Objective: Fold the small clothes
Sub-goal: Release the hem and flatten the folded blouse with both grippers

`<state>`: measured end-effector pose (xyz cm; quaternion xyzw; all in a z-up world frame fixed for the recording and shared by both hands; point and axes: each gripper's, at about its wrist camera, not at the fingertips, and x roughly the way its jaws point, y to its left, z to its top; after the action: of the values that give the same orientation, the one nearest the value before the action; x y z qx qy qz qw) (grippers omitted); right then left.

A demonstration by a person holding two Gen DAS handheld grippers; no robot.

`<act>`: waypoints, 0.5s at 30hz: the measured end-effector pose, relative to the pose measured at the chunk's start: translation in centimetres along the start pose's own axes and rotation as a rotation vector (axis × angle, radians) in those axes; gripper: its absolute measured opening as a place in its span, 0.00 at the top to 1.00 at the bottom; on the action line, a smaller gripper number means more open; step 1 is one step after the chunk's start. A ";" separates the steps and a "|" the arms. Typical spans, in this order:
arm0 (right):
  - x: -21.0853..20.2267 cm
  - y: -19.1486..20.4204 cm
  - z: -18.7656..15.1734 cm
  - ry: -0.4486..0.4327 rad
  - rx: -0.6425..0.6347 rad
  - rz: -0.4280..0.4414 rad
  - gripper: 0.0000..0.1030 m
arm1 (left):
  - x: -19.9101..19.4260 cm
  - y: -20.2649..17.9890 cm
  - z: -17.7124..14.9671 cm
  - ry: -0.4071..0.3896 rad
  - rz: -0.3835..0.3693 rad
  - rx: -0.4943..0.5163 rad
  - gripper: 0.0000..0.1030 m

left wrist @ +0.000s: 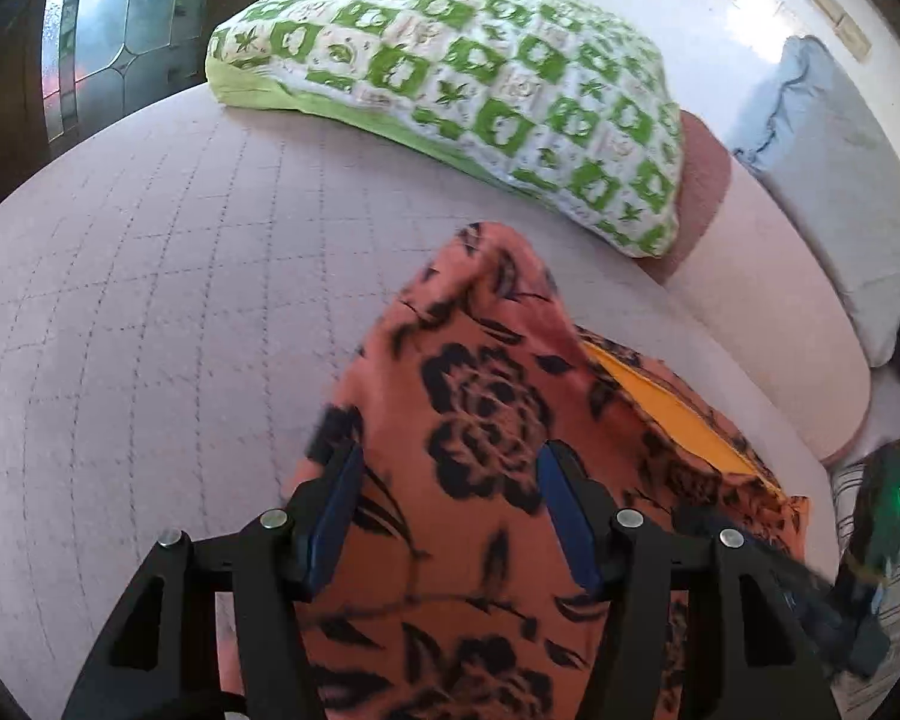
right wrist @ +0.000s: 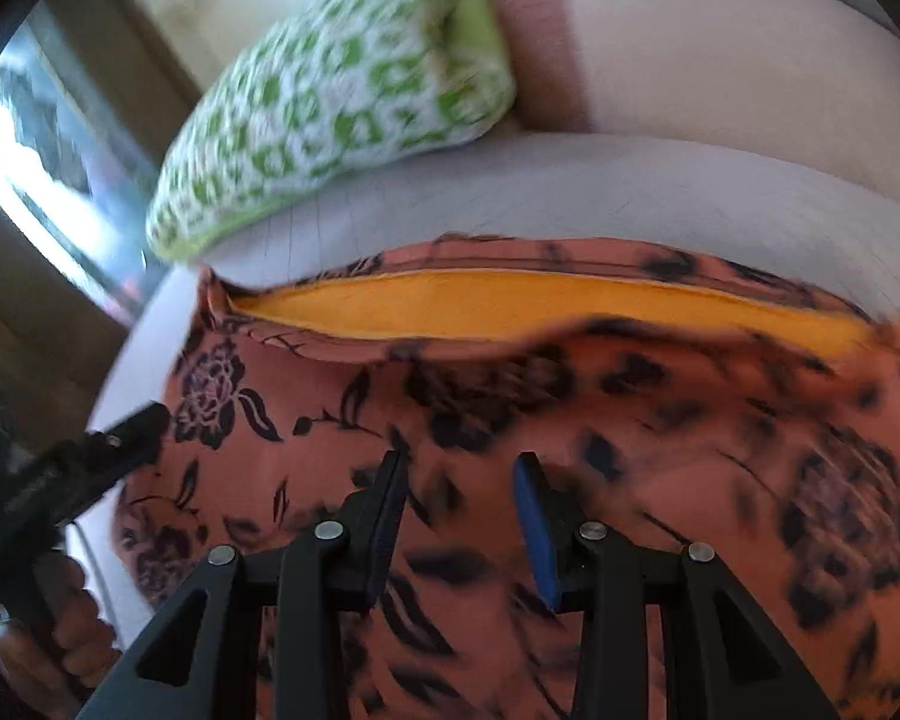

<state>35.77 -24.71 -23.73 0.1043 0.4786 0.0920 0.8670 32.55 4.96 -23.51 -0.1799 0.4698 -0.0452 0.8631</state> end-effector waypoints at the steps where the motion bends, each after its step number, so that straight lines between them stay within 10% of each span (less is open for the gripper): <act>1: 1.4 0.6 1.2 0.014 -0.011 -0.041 0.61 | 0.5 -0.1 0.3 0.014 0.020 0.011 0.41; 8: 3.9 0.6 6.8 -0.017 0.087 -0.124 0.61 | 0.0 2.1 2.2 0.025 -0.007 -0.026 0.41; 15: 1.5 7.6 5.9 -0.059 0.043 0.137 0.61 | -1.3 4.1 2.9 0.030 0.051 -0.042 0.41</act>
<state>41.17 -17.56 -19.84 0.1583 0.4463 0.1376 0.8700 33.89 9.90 -22.49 -0.1853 0.4879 -0.0162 0.8529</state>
